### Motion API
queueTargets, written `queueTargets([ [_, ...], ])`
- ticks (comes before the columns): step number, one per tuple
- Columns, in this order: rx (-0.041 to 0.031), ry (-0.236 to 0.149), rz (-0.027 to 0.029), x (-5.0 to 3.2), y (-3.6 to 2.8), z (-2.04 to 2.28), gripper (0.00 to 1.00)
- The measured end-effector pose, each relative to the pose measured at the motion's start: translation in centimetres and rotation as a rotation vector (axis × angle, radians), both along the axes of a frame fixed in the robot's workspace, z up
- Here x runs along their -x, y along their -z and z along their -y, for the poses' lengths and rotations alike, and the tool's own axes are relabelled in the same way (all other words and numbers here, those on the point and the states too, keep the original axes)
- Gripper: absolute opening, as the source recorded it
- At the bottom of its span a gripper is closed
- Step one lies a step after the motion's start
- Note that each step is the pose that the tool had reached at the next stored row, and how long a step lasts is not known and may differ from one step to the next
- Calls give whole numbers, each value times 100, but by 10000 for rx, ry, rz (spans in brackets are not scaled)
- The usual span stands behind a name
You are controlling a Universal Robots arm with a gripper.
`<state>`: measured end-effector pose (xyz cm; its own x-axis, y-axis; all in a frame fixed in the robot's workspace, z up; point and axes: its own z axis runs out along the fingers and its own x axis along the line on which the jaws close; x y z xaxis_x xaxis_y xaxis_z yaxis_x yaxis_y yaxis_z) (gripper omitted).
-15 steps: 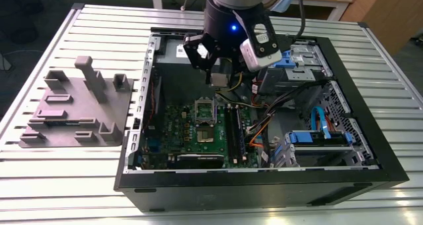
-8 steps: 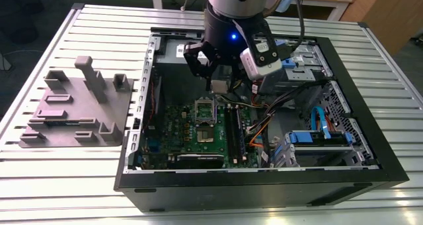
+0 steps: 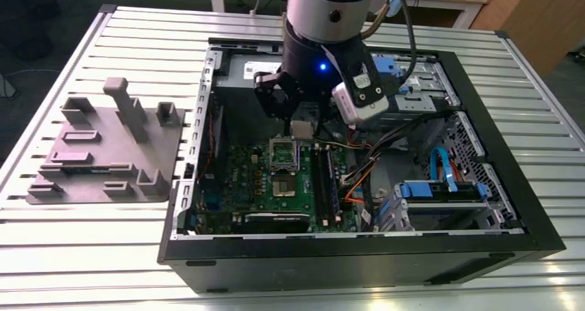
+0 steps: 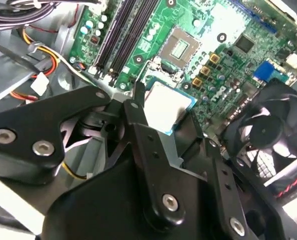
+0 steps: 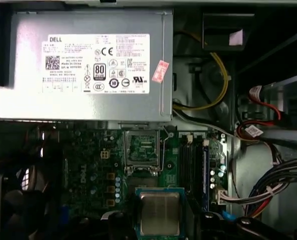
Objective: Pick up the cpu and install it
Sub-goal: 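Place the cpu into insertion slot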
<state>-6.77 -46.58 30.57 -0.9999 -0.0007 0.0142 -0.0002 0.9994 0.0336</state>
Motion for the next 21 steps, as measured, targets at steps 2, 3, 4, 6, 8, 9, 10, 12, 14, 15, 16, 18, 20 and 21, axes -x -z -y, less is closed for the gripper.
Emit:
queueTargets([
  [2, -4, 0, 1, 0, 38, 52, 47],
  [3, -4, 0, 0, 0, 56, 78, 47],
  [4, -2, 0, -1, 0, 73, 116, 47],
  [6, -4, 0, -1, 1, 109, 157, 47],
  [8, 0, 0, -11, 0, 144, 187, 47],
  [9, -3, 1, -18, 1, 164, 190, 47],
  [10, 0, 2, -25, 2, 181, 191, 47],
  [12, 5, 2, -28, 3, 216, 193, 47],
  [14, 9, 0, -25, 2, 252, 193, 47],
  [15, 8, 0, -22, 2, 272, 193, 47],
  [16, 7, 0, -21, 2, 290, 193, 47],
  [18, 8, 1, -21, 7, 325, 193, 47],
  [20, 9, 1, -21, 15, 361, 193, 47],
  [21, 9, 1, -22, 20, 379, 193, 47],
])
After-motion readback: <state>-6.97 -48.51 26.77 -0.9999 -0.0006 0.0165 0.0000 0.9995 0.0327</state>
